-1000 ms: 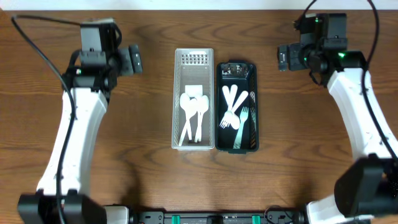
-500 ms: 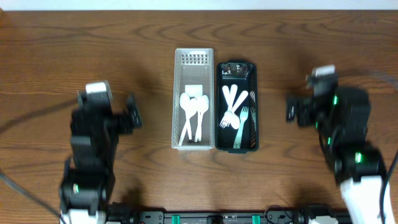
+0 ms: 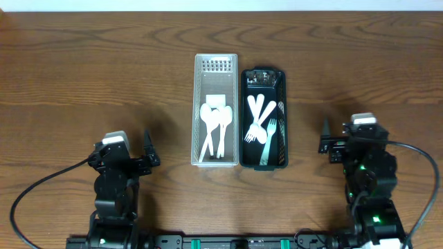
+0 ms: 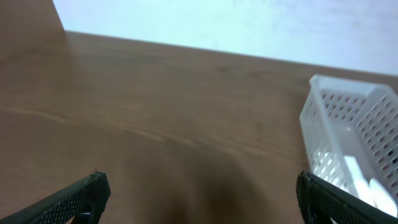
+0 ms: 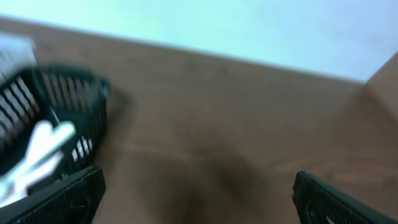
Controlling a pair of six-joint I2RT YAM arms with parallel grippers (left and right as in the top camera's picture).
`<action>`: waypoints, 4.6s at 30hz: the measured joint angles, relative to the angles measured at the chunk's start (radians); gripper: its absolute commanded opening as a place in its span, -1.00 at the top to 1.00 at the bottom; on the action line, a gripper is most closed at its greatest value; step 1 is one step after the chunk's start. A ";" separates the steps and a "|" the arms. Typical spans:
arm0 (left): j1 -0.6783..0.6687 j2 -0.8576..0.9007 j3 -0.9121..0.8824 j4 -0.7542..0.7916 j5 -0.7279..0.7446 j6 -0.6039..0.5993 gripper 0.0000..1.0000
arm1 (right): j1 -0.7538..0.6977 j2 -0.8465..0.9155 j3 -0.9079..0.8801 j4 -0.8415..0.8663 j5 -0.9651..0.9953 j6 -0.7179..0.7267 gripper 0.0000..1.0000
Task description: Pack container
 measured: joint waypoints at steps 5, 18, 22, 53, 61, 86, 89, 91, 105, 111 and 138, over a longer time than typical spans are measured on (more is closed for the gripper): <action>0.000 0.010 -0.002 0.005 -0.003 0.000 -0.96 | 0.000 0.020 -0.007 -0.011 0.002 0.000 -0.99; 0.000 0.010 -0.002 0.008 -0.006 0.000 -0.96 | 0.000 0.019 -0.007 -0.248 0.002 0.000 -0.99; 0.000 0.010 -0.002 0.008 -0.006 0.000 -0.96 | 0.000 0.019 -0.007 -0.341 0.002 0.000 -0.99; 0.000 0.011 -0.002 0.010 -0.007 0.000 -0.96 | 0.000 -0.529 -0.191 0.067 -0.086 0.002 -0.98; 0.000 0.011 -0.002 0.009 -0.007 0.000 -0.96 | 0.000 -0.544 -0.343 0.172 -0.085 0.002 -0.99; 0.000 0.011 -0.002 0.009 -0.007 0.000 -0.96 | 0.000 -0.575 -0.343 0.024 -0.101 0.043 -0.98; 0.000 0.011 -0.002 0.009 -0.007 0.000 -0.96 | 0.000 -0.575 -0.343 0.024 -0.101 0.043 -0.99; 0.000 0.011 -0.002 0.009 -0.007 0.000 -0.96 | 0.000 -0.575 -0.343 0.024 -0.101 0.043 -0.98; 0.000 -0.227 -0.003 -0.225 0.048 0.000 -0.96 | 0.000 -0.575 -0.343 0.024 -0.101 0.043 -0.98; 0.006 -0.323 -0.071 -0.106 0.081 0.000 -0.96 | 0.000 -0.575 -0.343 0.024 -0.101 0.043 -0.99; 0.020 -0.337 -0.250 0.122 0.108 0.000 -0.96 | 0.000 -0.575 -0.343 0.024 -0.101 0.043 -0.99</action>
